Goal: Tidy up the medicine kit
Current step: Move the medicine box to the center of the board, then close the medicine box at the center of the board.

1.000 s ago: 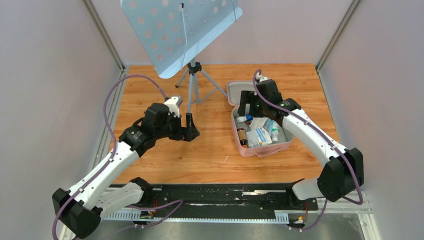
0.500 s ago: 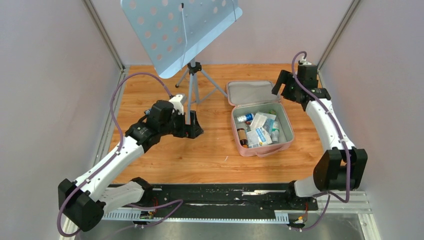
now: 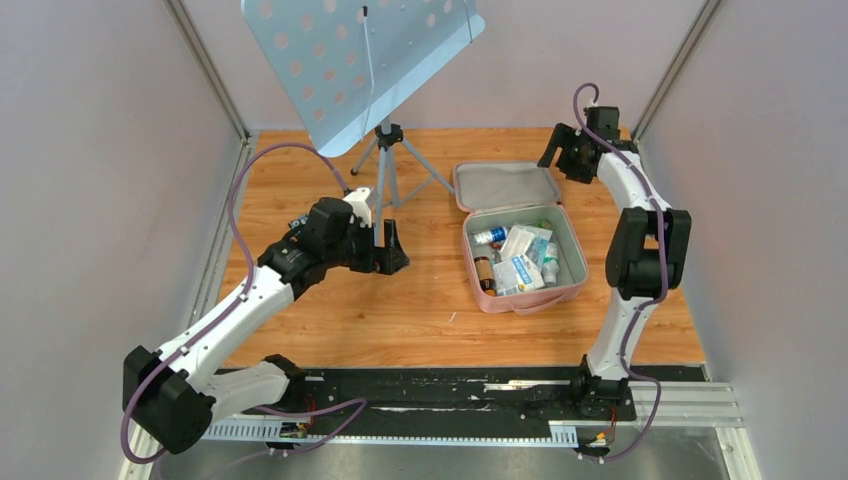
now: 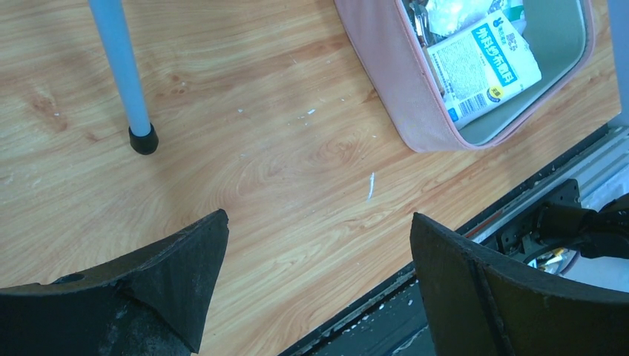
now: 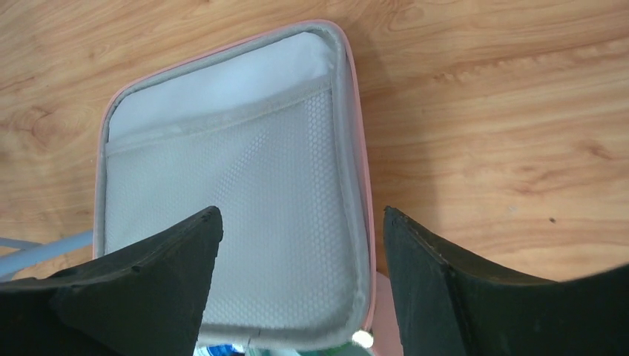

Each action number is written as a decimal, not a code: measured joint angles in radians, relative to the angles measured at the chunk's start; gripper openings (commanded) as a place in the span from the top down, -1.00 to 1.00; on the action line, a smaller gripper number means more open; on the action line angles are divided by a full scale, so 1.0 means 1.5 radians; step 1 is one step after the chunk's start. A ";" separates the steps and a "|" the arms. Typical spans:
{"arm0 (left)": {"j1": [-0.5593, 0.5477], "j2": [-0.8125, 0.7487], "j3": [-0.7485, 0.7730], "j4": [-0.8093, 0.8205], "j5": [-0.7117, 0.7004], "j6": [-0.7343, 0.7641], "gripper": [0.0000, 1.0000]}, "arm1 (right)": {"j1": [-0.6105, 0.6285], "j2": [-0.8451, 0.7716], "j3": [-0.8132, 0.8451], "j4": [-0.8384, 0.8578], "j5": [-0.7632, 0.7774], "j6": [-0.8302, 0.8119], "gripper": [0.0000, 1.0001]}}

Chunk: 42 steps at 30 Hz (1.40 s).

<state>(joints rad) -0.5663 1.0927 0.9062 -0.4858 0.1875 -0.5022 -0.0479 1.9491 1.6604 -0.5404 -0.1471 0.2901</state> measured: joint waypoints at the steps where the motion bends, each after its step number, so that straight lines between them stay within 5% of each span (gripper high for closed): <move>1: 0.000 0.000 0.000 0.000 -0.001 0.000 -1.00 | -0.004 0.020 0.014 0.000 -0.013 0.003 -0.58; 11: 0.000 0.010 0.000 0.003 -0.001 0.000 -1.00 | -0.084 0.173 0.082 -0.001 -0.198 0.063 -0.53; 20: 0.000 0.019 0.000 0.004 0.002 0.000 -1.00 | -0.095 0.215 0.091 -0.004 -0.347 0.089 0.37; 26: 0.000 0.025 0.000 0.005 0.003 0.000 -1.00 | -0.107 0.214 0.092 0.009 -0.386 0.101 0.77; 42: 0.000 0.036 0.000 0.007 0.012 -0.001 -1.00 | -0.122 0.080 -0.011 0.065 -0.422 0.028 0.71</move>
<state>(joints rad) -0.5663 1.1465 0.9062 -0.4747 0.2058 -0.5030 -0.2314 2.0693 1.6444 -0.4423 -0.7799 0.3317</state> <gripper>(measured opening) 0.999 0.123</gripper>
